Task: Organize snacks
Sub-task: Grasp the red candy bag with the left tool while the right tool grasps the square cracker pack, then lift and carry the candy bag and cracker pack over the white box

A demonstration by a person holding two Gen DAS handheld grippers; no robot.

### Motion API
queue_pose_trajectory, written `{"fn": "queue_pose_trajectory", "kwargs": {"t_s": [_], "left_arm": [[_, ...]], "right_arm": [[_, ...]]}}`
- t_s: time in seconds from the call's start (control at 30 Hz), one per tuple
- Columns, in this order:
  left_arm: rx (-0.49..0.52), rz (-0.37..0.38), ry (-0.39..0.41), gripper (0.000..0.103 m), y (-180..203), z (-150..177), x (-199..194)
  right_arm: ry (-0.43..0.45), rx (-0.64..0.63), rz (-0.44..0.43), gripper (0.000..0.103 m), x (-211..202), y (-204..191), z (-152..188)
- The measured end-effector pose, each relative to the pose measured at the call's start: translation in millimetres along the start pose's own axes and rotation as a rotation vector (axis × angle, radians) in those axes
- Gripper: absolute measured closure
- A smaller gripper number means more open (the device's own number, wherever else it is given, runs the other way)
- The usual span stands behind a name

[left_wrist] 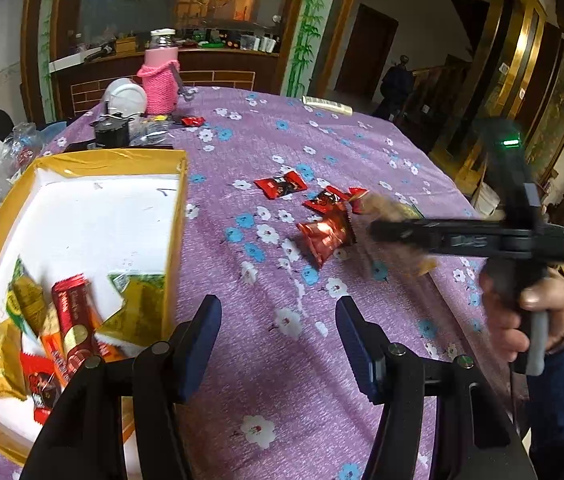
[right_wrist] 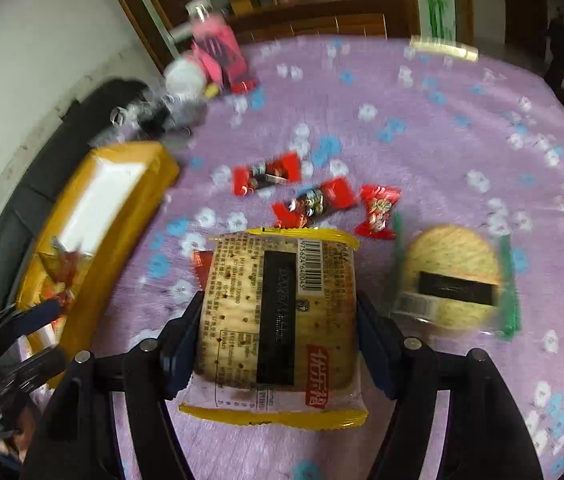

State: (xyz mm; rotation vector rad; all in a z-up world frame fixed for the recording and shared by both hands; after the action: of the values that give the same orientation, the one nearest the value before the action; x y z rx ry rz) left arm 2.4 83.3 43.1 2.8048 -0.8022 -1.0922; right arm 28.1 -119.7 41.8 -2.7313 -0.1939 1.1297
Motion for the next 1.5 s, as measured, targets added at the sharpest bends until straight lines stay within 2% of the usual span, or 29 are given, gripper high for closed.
{"fn": "queue_pose_trajectory", "kwargs": {"t_s": [0.07, 0.17, 0.2, 0.3, 0.43, 0.5, 0.57, 0.63, 0.67, 0.7, 0.73, 0.77, 0.83, 0.87, 1.03, 1.17, 1.3, 1.4, 1.5], "left_arm": [[0.030, 0.002, -0.021, 0.040, 10.1, -7.6, 10.2], [0.078, -0.010, -0.047, 0.023, 26.8, -20.4, 27.8], [0.102, -0.011, -0.054, 0.019, 33.5, -25.3, 35.2], [0.200, -0.023, -0.096, 0.016, 53.9, -35.7, 62.5], [0.362, -0.067, -0.170, 0.016, 69.4, -39.3, 106.1], [0.451, -0.121, -0.206, 0.015, 73.0, -38.3, 123.5], [0.518, -0.107, -0.230, 0.015, 79.0, -36.0, 135.1], [0.553, -0.128, -0.243, 0.017, 79.8, -34.6, 146.5], [0.547, -0.127, -0.252, 0.022, 79.9, -34.0, 151.0], [0.522, -0.114, -0.259, 0.037, 78.9, -34.2, 154.8], [0.487, -0.112, -0.268, 0.045, 76.7, -34.2, 157.6], [0.441, -0.122, -0.280, 0.047, 70.4, -34.1, 160.9], [0.378, -0.113, -0.276, 0.062, 63.4, -32.9, 161.8], [0.324, -0.100, -0.266, 0.066, 58.0, -32.3, 160.9], [0.157, -0.094, -0.187, 0.067, 46.8, -30.1, 153.4], [0.055, -0.052, -0.114, 0.068, 43.9, -29.5, 139.1], [0.043, -0.054, -0.002, 0.068, 48.8, -33.4, 118.0], [0.056, -0.085, 0.037, 0.068, 45.3, -33.6, 113.7], [0.053, -0.099, 0.041, 0.068, 38.3, -35.2, 114.7]], "right_arm": [[0.107, 0.039, 0.079, 0.034, -21.1, 23.1, -9.4], [0.168, 0.167, 0.051, 0.034, -28.3, 57.3, -9.7], [0.166, 0.224, 0.029, 0.034, -26.2, 70.4, -5.7], [0.137, 0.283, -0.007, 0.034, -18.7, 87.3, -2.0], [0.139, 0.330, -0.045, 0.034, -23.4, 97.0, -1.1], [0.141, 0.337, -0.048, 0.034, -24.4, 95.7, -1.0], [0.142, 0.342, -0.055, 0.034, -24.9, 95.7, -1.8], [0.148, 0.345, -0.058, 0.034, -24.6, 95.0, -2.4], [0.152, 0.346, -0.060, 0.034, -23.6, 95.3, -1.7], [0.156, 0.348, -0.062, 0.034, -24.5, 96.1, -2.1], [0.159, 0.351, -0.061, 0.034, -25.5, 96.9, -2.0], [0.161, 0.352, -0.060, 0.034, -26.2, 97.5, -1.6], [0.164, 0.355, -0.060, 0.034, -26.7, 98.0, -1.6], [0.164, 0.357, -0.059, 0.034, -26.7, 98.3, -1.5], [0.159, 0.319, -0.052, 0.034, -23.8, 89.5, -0.1], [0.159, 0.255, -0.039, 0.034, -21.4, 77.1, -0.5], [0.156, 0.173, -0.018, 0.034, -15.6, 60.9, 1.8], [0.156, 0.123, 0.010, 0.034, -10.2, 52.0, 4.8], [0.157, 0.095, 0.024, 0.034, -6.7, 47.3, 6.2]]}}
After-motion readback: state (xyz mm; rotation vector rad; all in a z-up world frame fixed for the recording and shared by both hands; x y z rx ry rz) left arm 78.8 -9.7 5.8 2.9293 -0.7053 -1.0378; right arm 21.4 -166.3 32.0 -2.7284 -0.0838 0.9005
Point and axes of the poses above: each gripper's, at about its wrist camera, not at the fingertips, and x roughly the way its jaws point, y to its right, z to its underside, the point moved 5 cm from there along x, roughly the way its jaws point, and after that the axes turned 8 degrees about y, right-handed, at the moved point
